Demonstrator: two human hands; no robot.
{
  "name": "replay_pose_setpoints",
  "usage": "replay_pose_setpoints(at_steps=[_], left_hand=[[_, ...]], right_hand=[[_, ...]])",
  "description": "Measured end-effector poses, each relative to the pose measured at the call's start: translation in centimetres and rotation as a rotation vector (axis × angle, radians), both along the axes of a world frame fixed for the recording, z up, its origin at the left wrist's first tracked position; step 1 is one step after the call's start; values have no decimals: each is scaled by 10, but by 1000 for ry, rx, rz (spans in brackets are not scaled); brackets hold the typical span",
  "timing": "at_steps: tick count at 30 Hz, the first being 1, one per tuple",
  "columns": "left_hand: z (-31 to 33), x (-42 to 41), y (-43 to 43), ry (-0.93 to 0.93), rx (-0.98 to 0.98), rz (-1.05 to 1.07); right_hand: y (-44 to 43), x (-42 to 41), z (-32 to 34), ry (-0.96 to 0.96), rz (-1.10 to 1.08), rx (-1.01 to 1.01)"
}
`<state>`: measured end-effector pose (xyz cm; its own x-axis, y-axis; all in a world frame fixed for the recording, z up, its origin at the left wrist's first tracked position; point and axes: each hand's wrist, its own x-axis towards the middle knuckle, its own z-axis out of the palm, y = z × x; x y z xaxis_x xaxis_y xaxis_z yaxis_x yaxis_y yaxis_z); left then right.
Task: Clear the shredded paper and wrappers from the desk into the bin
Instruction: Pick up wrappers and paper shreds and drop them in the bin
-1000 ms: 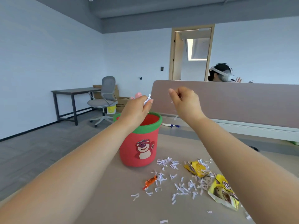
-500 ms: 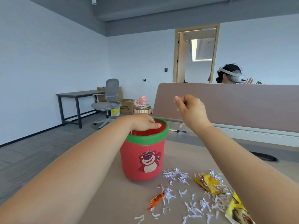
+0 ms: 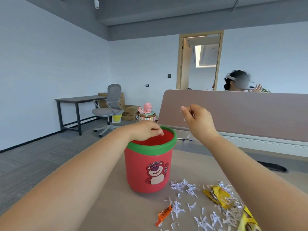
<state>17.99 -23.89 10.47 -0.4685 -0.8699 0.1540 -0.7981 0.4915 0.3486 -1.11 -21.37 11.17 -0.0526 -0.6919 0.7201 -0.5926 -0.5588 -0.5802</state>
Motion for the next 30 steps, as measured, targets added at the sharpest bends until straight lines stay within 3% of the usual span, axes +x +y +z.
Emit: replay_pose_setpoints(at_steps=[6, 12, 17, 20, 24, 30], left_hand=[[-4, 11, 5, 130, -139, 41], [-7, 19, 17, 92, -135, 68], [-22, 36, 31, -31, -551, 164], [-36, 49, 31, 26, -699, 193], [-48, 66, 32, 40, -824, 199], [-51, 72, 35, -13, -857, 194]], right_hand=[[-1, 3, -3, 13, 8, -8], [2, 11, -2, -4, 41, -31], [5, 39, 27, -81, 127, -149], [-1, 67, 41, -134, 222, -203], [-24, 89, 25, -93, 301, -110], [-51, 95, -17, 83, 414, 99]])
